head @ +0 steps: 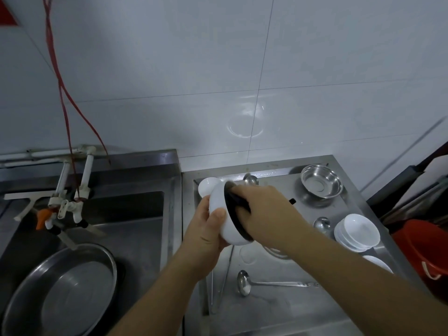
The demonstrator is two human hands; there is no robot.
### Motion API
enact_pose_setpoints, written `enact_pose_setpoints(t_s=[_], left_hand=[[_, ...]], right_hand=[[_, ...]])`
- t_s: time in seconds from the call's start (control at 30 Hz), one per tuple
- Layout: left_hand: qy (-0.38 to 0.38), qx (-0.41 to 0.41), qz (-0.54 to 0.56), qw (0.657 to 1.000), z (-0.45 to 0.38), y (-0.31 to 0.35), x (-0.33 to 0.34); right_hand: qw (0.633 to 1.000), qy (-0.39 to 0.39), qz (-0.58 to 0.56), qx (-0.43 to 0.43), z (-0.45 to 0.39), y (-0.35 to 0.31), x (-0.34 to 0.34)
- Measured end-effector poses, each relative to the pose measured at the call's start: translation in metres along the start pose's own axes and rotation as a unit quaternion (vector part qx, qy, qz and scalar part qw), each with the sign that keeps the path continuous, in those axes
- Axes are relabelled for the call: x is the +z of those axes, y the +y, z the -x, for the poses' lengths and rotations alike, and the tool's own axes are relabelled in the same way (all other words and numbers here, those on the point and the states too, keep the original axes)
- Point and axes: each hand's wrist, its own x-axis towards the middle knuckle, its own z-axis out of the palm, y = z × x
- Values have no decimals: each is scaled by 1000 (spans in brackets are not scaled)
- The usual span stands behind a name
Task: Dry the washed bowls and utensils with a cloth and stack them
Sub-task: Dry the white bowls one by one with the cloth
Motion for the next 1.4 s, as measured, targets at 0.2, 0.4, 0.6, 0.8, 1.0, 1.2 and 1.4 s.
enact_pose_setpoints(t_s=[0.2,0.4,0.6,0.8,1.0,1.2,1.4], left_hand=[[-13,22,-51,998,5,-2,4],[-22,39,-96,994,8,-5,5],[15,49,-109,993,10,-10,12],[6,81,-202,976,11,-13,7],[-31,70,-280,957,11,-9,-3],[-64,56,-363,928,6,2,-8],[101,-51,-176,978,2,5,-8]], right_hand=[[951,-174,-190,168,-6,9,-19],[778,-113,-545,291,11,12,-10],[763,32,-568,306,13,8,18],[845,-40,-454,278,19,3,11],[685,-87,-628,359,27,8,-3],[646,-68,-686,326,36,5,5],[592,8,-748,301,32,9,9]])
